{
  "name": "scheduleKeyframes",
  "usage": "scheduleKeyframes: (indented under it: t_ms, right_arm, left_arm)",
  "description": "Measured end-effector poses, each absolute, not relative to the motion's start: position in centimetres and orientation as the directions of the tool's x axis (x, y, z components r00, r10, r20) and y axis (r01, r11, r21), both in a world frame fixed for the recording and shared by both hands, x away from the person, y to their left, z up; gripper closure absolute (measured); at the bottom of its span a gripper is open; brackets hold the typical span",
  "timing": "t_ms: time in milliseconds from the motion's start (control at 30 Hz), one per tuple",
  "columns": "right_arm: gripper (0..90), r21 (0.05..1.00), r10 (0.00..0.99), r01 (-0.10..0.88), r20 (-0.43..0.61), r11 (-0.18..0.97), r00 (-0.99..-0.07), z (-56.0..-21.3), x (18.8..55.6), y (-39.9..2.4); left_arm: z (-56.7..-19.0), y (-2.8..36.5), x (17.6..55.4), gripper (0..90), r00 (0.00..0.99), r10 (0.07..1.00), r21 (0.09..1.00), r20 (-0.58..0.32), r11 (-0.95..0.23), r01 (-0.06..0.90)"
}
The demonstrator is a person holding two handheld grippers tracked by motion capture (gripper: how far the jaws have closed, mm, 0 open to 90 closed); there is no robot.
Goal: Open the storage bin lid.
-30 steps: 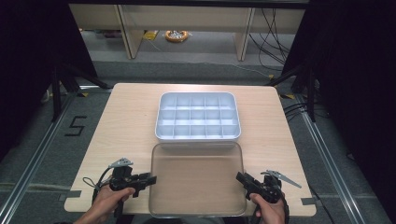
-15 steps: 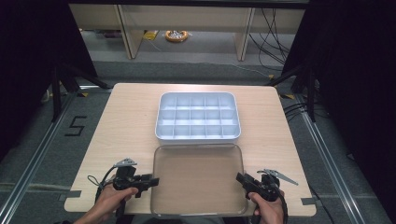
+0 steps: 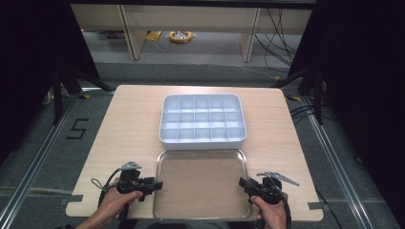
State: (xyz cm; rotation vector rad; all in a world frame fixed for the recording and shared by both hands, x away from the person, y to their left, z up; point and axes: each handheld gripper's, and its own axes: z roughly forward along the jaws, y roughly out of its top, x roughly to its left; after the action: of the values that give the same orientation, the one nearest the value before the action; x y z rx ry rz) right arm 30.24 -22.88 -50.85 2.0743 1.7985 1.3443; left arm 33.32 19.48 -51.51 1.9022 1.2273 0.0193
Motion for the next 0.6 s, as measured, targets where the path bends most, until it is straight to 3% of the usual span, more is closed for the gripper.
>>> scheduleKeyframes:
  t_ms: [100, 167, 333, 367, 400, 433, 467, 500, 600]
  right_arm:
    - [50.6, 0.610, 0.855, 0.750, 0.504, -0.256, -0.118, -51.2, 30.6, -23.3]
    - [49.8, 0.573, 0.843, 0.755, 0.536, -0.318, -0.053, -50.8, 30.4, -23.1]
    - [48.5, 0.650, 0.854, 0.710, 0.503, -0.273, -0.132, -50.8, 30.6, -23.7]
    - [48.2, 0.612, 0.835, 0.726, 0.541, -0.312, -0.097, -50.6, 30.4, -23.4]
    - [48.0, 0.514, 0.803, 0.772, 0.596, -0.373, -0.009, -50.0, 30.0, -22.9]
    - [47.6, 0.606, 0.835, 0.727, 0.545, -0.322, -0.084, -50.5, 30.3, -23.3]
    - [46.9, 0.636, 0.843, 0.716, 0.523, -0.288, -0.126, -50.6, 30.5, -23.6]
    - [46.4, 0.603, 0.828, 0.730, 0.553, -0.321, -0.093, -50.3, 30.3, -23.4]
    - [45.5, 0.619, 0.821, 0.719, 0.559, -0.316, -0.120, -50.3, 30.3, -23.6]
  left_arm:
    - [-51.4, 19.4, 33.3, 46.7, 0.514, 0.752, 0.660, -0.413, -0.142, 0.738]
    - [-51.1, 19.6, 33.4, 42.8, 0.522, 0.755, 0.669, -0.397, -0.151, 0.728]
    - [-50.9, 19.9, 33.4, 42.2, 0.498, 0.768, 0.688, -0.404, -0.104, 0.719]
    - [-50.9, 19.8, 33.4, 42.0, 0.492, 0.769, 0.689, -0.408, -0.095, 0.719]
    - [-50.9, 19.8, 33.4, 41.8, 0.492, 0.769, 0.689, -0.408, -0.094, 0.718]
    - [-50.8, 19.9, 33.3, 41.5, 0.492, 0.769, 0.690, -0.408, -0.094, 0.718]
    - [-50.8, 19.9, 33.3, 41.2, 0.492, 0.769, 0.692, -0.408, -0.091, 0.716]
    - [-50.8, 19.9, 33.3, 40.7, 0.492, 0.769, 0.691, -0.409, -0.091, 0.717]
    - [-50.7, 19.9, 33.3, 40.1, 0.492, 0.768, 0.693, -0.410, -0.089, 0.716]
